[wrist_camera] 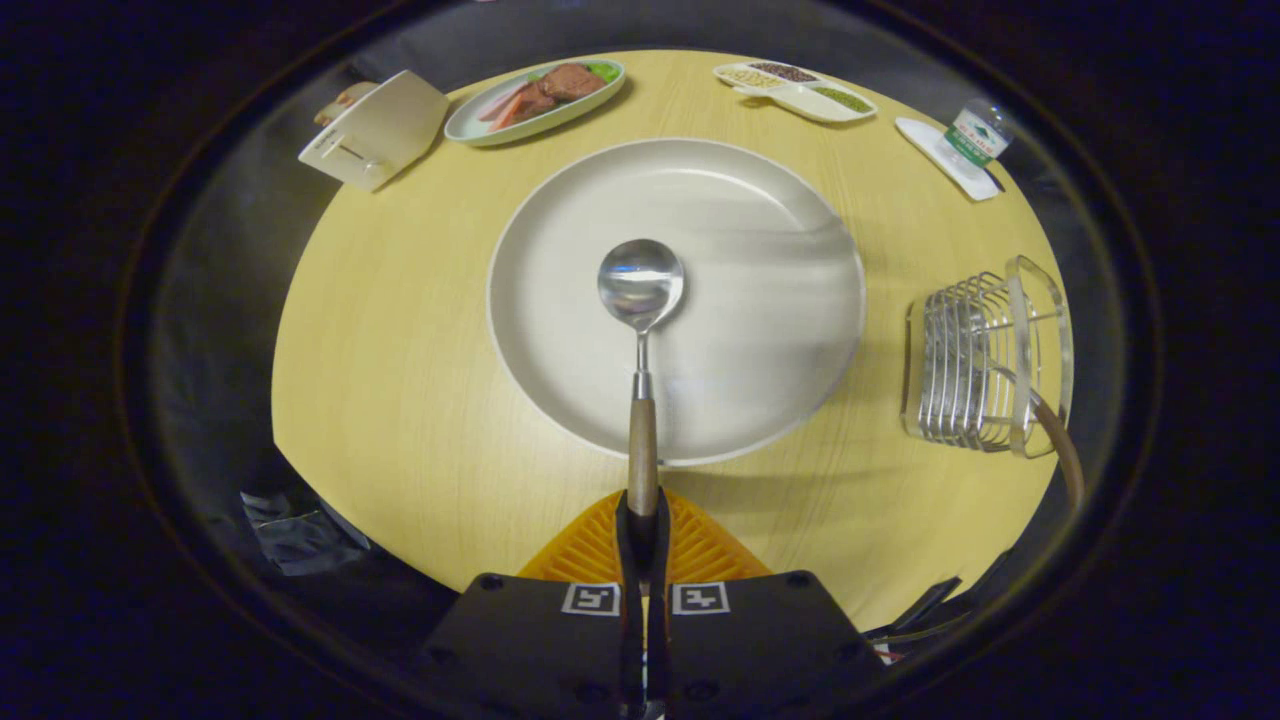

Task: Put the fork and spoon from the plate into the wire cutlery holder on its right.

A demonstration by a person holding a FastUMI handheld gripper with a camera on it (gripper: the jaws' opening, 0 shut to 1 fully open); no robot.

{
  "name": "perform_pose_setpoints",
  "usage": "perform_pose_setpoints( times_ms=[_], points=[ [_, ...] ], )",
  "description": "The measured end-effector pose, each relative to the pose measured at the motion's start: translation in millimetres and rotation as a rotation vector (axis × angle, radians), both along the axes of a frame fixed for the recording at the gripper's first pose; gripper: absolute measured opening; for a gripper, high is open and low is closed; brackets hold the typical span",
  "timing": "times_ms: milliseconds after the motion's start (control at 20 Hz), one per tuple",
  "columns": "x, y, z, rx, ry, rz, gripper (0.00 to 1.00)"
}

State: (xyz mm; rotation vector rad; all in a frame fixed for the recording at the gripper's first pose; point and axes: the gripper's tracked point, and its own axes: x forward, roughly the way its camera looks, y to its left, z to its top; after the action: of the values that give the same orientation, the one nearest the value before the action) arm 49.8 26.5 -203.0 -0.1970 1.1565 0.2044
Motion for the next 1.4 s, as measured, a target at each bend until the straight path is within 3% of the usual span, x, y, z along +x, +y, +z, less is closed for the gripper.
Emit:
perform_pose_setpoints(
  times_ms=[250, 550, 1050, 1250, 1400],
  points=[
    [-21, 3, 39, 0.070, -0.038, 0.017, 0.05],
    [-47, -34, 91, 0.071, -0.050, -0.010, 0.05],
    [-29, -167, 135, -0.081, 0.037, -0.201, 0.05],
    [-32, -208, 125, -0.212, 0.163, -0.166, 0.05],
    [-30, -211, 120, -0.253, 0.238, -0.125, 0.05]
  ],
)
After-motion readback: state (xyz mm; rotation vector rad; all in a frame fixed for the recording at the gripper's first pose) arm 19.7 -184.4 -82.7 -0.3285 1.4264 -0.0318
